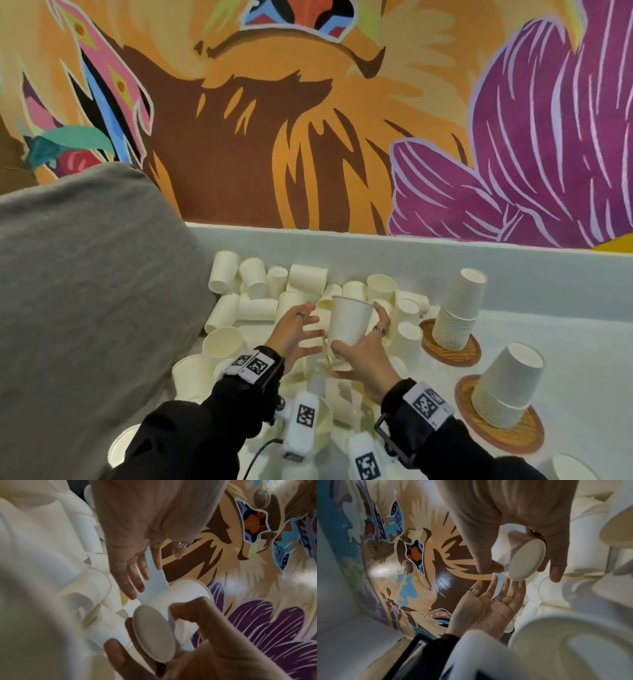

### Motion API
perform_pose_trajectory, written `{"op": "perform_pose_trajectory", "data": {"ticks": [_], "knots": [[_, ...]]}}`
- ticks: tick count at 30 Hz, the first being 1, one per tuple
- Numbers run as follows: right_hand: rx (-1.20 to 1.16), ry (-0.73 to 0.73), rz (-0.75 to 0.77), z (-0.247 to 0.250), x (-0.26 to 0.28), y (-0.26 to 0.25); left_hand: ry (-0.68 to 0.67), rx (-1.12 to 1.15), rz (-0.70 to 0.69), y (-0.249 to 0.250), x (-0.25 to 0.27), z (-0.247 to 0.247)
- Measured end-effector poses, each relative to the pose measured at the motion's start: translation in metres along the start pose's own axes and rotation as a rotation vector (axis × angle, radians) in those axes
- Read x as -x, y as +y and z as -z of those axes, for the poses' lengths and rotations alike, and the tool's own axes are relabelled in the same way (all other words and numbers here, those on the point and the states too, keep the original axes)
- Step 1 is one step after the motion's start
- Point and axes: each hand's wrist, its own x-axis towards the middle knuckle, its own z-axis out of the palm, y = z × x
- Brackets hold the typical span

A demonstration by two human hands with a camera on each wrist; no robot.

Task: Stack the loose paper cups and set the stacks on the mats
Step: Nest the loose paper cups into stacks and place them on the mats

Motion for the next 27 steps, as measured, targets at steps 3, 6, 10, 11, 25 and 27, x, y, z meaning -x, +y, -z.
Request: {"op": "perform_pose_trajectory", "data": {"ticks": [3,6,10,11,25,27], "knots": [[0.030,0.055,0.003,0.007,-0.007,0.003,0.021,-0.046,-0.007,0.000,-0.003,0.010],[0.046,0.110,0.009,0.015,-0.014,0.004,0.045,-0.089,-0.019,0.004,-0.006,0.024],[0.063,0.111,0.036,0.017,-0.018,0.006,0.048,-0.146,-0.023,0.005,-0.008,0.038],[0.063,0.106,0.041,0.016,-0.018,0.006,0.047,-0.158,-0.020,0.005,-0.008,0.040],[0.103,0.117,0.138,0.015,-0.011,0.007,-0.185,-0.659,0.005,0.003,0.007,0.065],[0.094,0.132,0.146,0.018,-0.007,0.006,-0.262,-0.793,0.006,-0.003,0.009,0.063]]}}
